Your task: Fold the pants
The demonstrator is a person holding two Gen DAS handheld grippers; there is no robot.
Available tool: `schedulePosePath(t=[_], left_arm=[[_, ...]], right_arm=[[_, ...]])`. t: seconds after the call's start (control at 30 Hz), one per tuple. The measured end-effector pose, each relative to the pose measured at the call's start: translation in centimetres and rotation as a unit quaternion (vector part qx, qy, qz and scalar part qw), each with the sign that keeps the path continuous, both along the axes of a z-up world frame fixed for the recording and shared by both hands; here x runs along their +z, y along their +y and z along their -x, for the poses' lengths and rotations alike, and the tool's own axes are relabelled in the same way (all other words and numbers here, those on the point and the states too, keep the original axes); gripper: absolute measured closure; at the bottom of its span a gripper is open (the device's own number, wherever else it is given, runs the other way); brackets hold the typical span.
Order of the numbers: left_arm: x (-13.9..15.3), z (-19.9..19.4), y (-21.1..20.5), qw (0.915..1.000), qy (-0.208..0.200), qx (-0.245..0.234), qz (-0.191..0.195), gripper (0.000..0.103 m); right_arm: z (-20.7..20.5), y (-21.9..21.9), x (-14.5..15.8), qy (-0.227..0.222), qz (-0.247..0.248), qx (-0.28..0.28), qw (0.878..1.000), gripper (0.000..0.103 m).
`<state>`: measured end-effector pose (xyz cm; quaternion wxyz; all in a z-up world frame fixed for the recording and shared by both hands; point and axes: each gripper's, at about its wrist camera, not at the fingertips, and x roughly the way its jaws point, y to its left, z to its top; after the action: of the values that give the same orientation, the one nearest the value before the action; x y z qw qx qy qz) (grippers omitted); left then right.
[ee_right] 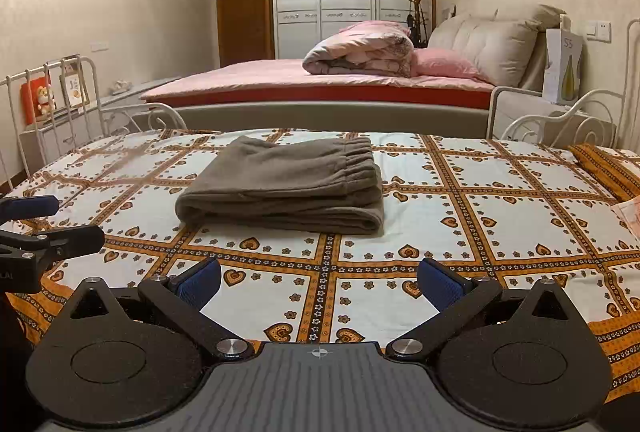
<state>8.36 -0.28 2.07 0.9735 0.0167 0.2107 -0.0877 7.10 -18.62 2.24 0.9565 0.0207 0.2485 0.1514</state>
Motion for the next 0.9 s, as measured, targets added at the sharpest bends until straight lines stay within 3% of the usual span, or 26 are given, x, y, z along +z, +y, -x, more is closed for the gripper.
schedulePosePath(t=[0.9], left_arm=[[0.01, 0.2, 0.08, 1.0, 0.0, -0.003, -0.002, 0.006]], right_arm=[[0.0, 0.0, 0.03, 0.0, 0.001, 0.001, 1.0, 0.0]])
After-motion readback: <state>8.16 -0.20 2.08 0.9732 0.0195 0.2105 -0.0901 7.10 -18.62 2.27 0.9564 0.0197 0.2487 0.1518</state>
